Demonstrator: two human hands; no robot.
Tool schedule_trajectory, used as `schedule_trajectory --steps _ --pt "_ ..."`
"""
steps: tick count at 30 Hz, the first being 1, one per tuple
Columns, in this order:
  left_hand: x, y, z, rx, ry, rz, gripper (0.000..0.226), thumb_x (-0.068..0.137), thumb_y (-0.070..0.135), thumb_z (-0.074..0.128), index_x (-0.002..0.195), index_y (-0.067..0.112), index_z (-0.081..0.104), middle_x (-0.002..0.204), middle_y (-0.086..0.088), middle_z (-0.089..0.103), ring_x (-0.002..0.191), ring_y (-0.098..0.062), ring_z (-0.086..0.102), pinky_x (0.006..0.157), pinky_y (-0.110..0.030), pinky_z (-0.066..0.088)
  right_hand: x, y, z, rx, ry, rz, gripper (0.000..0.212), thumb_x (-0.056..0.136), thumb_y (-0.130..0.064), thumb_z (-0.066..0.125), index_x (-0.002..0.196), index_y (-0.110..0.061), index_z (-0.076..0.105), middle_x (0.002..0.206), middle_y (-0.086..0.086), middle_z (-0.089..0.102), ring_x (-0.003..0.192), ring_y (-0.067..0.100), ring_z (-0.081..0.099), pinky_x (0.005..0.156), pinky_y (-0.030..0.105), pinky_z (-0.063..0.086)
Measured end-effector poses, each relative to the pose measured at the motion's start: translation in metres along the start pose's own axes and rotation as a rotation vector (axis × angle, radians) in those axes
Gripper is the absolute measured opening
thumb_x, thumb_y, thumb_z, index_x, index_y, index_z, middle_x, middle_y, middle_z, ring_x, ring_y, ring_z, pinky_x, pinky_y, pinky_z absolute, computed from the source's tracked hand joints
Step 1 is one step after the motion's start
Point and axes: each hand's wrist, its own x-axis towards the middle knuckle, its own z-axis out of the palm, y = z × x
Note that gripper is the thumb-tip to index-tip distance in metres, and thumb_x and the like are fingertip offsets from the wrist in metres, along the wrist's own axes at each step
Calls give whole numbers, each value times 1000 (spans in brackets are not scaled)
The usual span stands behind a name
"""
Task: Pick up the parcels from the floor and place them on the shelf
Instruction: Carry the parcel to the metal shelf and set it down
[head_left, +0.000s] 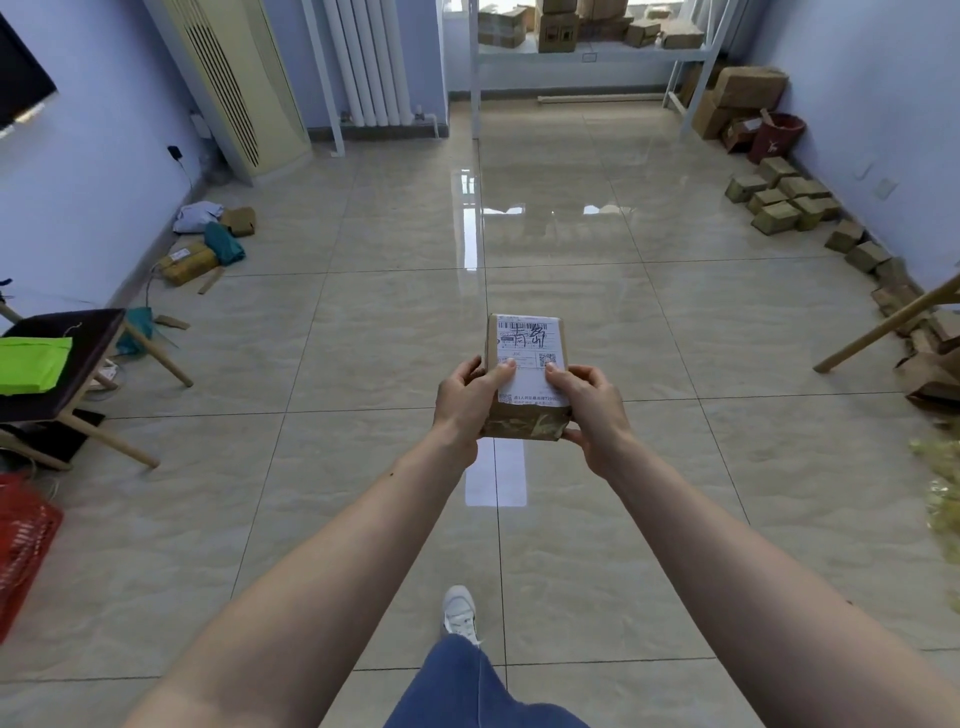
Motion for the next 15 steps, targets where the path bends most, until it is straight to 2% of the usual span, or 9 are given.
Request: schedule_trajectory --steps 4,8,10,15 --pt "40 20 1 -19 7 30 44 84 32 73 123 20 56 111 3 72 84 -9 72 59 -30 58 37 -20 17 4 8 -20 32 86 -31 72 111 -14 59 103 8 72 88 21 71 73 43 61" --pt "89 48 0 -12 -12 52 44 87 29 70 126 14 56 113 -3 73 90 -16 73 58 -25 57 79 -43 40 30 23 -33 23 88 -27 70 105 -16 60 100 8 72 83 20 71 73 44 60" --pt "114 61 -1 -24 -18 66 44 88 26 70 127 11 56 114 -5 72 89 -15 72 56 -20 56 100 -54 51 33 29 -33 24 88 -27 68 107 -15 60 102 9 72 85 21 71 73 43 60" --pt "170 91 0 -4 -28 84 45 89 24 68 129 7 55 117 -8 70 88 -14 70 53 -15 54 151 -79 74 23 48 -61 29 90 -24 67 115 -10 60 112 14 72 96 26 71 85 48 60"
